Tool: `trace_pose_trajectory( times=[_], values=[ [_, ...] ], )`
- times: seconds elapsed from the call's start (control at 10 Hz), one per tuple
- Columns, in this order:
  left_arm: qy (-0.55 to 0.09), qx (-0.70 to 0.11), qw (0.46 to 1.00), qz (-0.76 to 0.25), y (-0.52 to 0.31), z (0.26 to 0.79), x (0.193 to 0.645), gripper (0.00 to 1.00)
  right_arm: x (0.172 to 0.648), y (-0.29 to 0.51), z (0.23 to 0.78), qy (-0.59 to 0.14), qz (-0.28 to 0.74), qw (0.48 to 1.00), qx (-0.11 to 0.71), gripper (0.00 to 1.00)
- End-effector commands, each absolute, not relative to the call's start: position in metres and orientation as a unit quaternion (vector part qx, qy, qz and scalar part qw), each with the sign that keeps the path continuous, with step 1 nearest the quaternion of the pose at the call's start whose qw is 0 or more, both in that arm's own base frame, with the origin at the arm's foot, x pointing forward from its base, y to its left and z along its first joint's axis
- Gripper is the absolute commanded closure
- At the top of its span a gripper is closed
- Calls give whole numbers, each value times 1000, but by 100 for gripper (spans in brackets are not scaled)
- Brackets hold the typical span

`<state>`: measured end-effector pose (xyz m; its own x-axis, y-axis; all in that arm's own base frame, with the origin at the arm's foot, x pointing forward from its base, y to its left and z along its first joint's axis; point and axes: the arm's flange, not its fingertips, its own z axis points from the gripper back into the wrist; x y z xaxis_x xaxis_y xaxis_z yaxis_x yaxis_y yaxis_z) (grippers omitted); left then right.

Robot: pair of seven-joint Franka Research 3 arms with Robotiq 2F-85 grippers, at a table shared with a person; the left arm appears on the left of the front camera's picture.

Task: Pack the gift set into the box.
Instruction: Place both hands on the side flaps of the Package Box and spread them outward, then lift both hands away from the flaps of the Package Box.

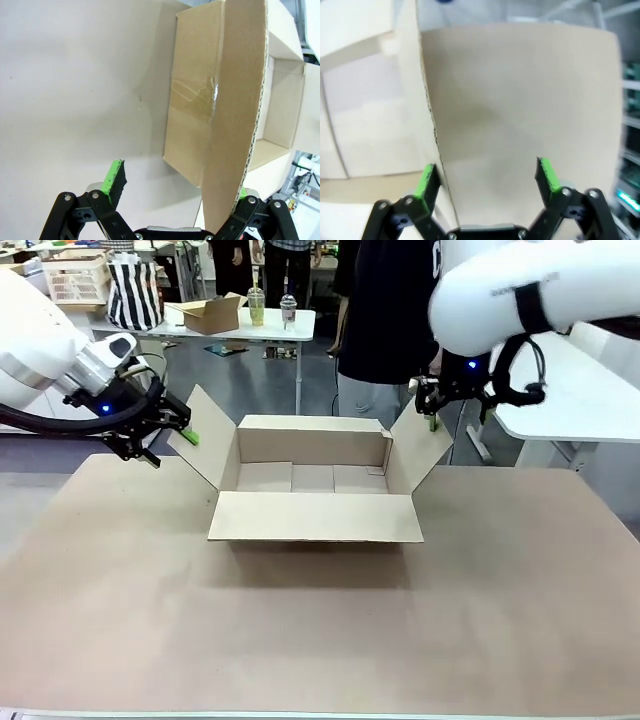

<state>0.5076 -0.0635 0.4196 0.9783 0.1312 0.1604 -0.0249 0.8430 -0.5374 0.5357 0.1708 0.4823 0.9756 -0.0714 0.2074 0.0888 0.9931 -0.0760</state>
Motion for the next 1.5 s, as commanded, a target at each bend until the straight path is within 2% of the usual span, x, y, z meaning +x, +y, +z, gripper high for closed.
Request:
trace_pose_trajectory(
  times=[0.0, 0.1, 0.3, 0.4, 1.4],
  values=[
    [-97, -272, 956, 47, -64, 421, 506, 0, 525, 138, 448, -90, -12, 993, 79, 0],
    [-97, -272, 956, 47, -64, 421, 506, 0, 522, 122, 438, -101, -25, 986, 129, 0],
    [-97, -272, 956, 47, -64, 421, 506, 0, 521, 105, 423, -102, -53, 979, 168, 0],
    [-97, -272, 956, 47, -64, 421, 506, 0, 535, 124, 435, -109, -51, 987, 107, 0],
    [-97, -272, 956, 47, -64, 421, 506, 0, 535, 124, 435, -109, -51, 987, 107, 0]
  ],
)
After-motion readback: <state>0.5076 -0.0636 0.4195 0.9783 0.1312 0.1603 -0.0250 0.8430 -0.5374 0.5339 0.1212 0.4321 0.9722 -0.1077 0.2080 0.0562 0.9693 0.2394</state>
